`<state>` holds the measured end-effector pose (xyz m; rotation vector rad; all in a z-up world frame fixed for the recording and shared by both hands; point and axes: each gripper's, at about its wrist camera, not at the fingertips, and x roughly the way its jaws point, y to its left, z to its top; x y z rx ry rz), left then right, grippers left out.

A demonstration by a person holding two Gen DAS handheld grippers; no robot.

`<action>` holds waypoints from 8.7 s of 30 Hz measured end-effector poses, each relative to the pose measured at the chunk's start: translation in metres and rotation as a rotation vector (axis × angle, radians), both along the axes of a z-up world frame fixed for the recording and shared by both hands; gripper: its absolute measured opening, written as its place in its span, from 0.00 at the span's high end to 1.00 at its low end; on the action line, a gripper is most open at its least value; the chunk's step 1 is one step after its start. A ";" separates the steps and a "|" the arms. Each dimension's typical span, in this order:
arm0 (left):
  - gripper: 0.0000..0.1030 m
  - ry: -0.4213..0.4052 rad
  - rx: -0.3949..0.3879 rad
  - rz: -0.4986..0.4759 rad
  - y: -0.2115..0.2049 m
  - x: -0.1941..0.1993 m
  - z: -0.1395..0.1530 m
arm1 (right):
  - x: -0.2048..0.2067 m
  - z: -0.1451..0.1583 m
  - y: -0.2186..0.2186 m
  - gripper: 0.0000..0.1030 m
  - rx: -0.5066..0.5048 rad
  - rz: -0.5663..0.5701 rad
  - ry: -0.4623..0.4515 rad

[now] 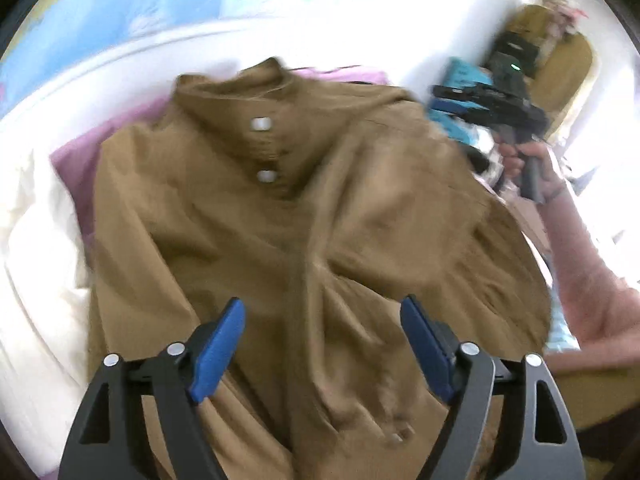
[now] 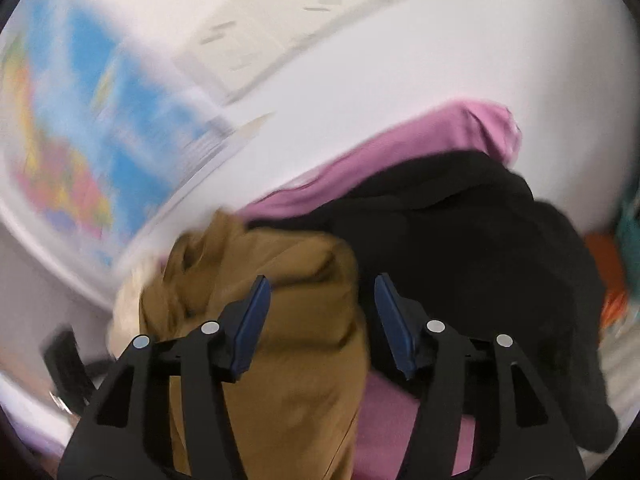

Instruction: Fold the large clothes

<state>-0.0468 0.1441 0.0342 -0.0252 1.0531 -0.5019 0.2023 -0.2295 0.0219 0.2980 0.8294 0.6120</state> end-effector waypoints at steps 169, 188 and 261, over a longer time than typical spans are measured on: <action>0.16 -0.488 0.056 0.631 0.144 -0.194 0.086 | -0.203 0.121 0.225 0.97 -0.297 0.680 -0.360; 0.37 -0.146 0.238 0.379 0.039 -0.046 -0.044 | -0.110 0.037 0.129 0.89 -0.365 0.224 -0.137; 0.38 -0.272 0.093 0.316 0.014 -0.027 -0.006 | -0.096 0.016 0.111 0.24 -0.166 0.246 -0.106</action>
